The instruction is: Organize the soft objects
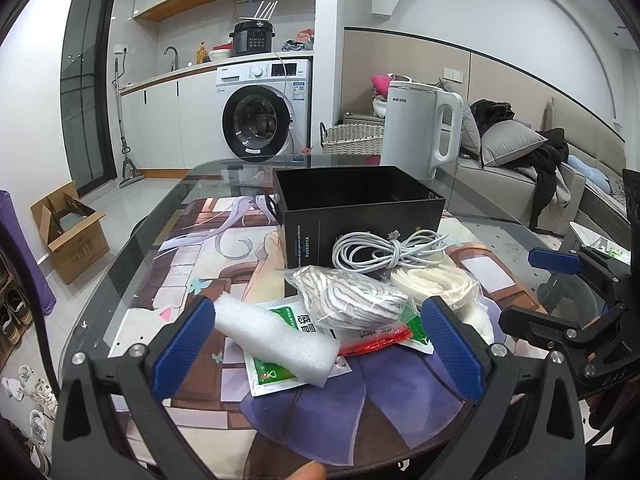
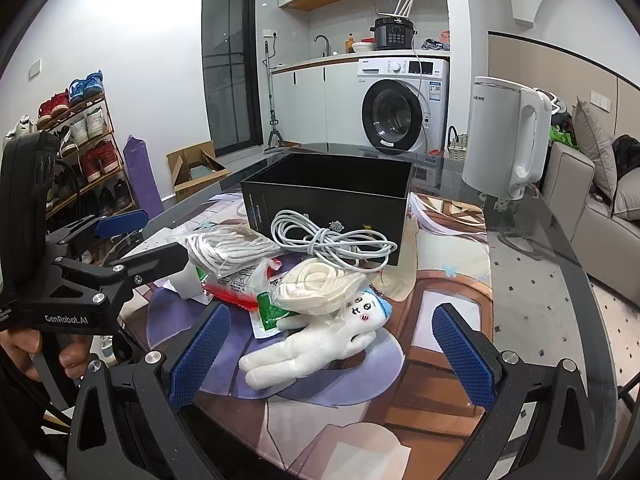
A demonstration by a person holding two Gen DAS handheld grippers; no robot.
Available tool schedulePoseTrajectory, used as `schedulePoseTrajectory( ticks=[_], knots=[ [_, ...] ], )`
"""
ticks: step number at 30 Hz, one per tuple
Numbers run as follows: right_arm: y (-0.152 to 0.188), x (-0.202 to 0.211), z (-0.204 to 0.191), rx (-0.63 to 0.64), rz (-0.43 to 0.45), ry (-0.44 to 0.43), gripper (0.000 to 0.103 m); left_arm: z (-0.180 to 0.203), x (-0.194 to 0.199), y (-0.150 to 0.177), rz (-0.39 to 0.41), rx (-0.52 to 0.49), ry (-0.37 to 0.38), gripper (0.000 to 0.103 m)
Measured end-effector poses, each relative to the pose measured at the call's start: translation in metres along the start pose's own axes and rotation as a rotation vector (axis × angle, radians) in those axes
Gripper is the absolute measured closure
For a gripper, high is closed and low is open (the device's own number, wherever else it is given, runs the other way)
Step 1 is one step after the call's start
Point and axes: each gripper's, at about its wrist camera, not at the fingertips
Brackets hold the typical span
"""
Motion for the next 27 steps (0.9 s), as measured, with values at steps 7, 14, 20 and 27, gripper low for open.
schedulePoseTrajectory(
  ticks=[7, 14, 20, 27],
  knots=[
    [0.0008, -0.0002, 0.0004, -0.001, -0.002, 0.001, 0.0, 0.0007, 0.0007, 0.0, 0.002, -0.003, -0.002, 0.0],
    [0.0012, -0.0008, 0.0005, -0.001, -0.003, 0.001, 0.0, 0.0002, 0.0008, -0.0002, 0.003, -0.003, -0.004, 0.0],
    [0.0012, -0.0006, 0.0003, 0.0, -0.003, 0.001, 0.0, -0.0005, 0.001, -0.0003, 0.002, -0.004, -0.004, 0.0],
    [0.0013, -0.0008, 0.0002, 0.0, -0.004, 0.001, 0.0, -0.0014, 0.001, -0.0004, 0.003, -0.004, -0.005, 0.0]
  ],
)
Point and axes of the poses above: each gripper's, at about its wrist camera, not at the fingertips, and x roughly against the way its jaws point, z to its right, y to its underside
